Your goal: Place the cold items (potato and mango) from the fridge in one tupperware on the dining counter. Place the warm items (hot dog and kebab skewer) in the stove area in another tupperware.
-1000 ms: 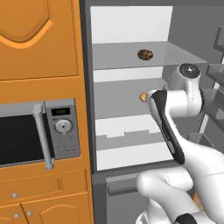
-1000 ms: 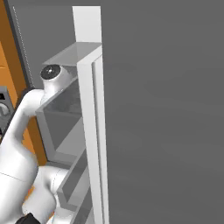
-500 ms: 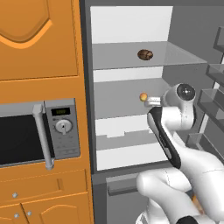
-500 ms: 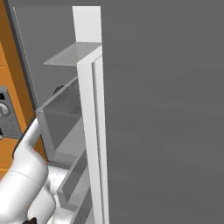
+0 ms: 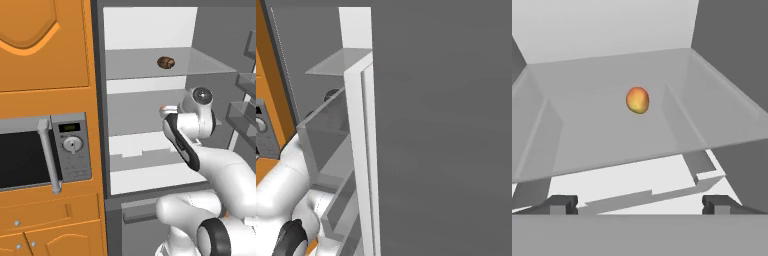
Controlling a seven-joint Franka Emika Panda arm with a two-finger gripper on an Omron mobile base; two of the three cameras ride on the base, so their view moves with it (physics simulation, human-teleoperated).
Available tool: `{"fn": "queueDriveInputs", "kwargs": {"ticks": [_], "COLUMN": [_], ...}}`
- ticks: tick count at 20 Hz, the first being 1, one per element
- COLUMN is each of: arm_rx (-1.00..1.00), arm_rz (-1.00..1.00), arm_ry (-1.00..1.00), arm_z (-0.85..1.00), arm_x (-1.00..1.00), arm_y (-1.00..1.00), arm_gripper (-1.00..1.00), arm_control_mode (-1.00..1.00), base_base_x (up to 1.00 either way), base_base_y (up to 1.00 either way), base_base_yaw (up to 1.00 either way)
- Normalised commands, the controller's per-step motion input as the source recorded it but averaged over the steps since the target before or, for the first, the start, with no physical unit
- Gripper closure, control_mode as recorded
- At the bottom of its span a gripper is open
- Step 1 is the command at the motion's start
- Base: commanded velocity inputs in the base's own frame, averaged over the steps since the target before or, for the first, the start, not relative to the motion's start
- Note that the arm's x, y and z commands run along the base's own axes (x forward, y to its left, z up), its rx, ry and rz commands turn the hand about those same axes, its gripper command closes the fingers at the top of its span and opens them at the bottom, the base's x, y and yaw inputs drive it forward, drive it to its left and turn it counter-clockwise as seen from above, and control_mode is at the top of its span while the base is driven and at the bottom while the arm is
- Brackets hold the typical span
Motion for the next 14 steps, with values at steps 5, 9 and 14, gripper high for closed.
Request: {"fn": "queueDriveInputs", "kwargs": {"ticks": [5, 9, 14], "arm_rx": [0.00, 0.00, 0.00], "arm_rz": [0.00, 0.00, 0.00], "arm_ry": [0.03, -0.03, -0.01], "arm_z": [-0.14, -0.32, -0.13], "arm_x": [0.20, 0.22, 0.28], "arm_y": [-0.04, -0.11, -0.16], "arm_gripper": [-1.00, -1.00, -1.00], "arm_control_mode": [-1.00, -1.00, -1.00], "base_base_x": [0.00, 0.00, 0.00], "base_base_y": [0.00, 0.00, 0.00], "base_base_yaw": [0.00, 0.00, 0.00]}}
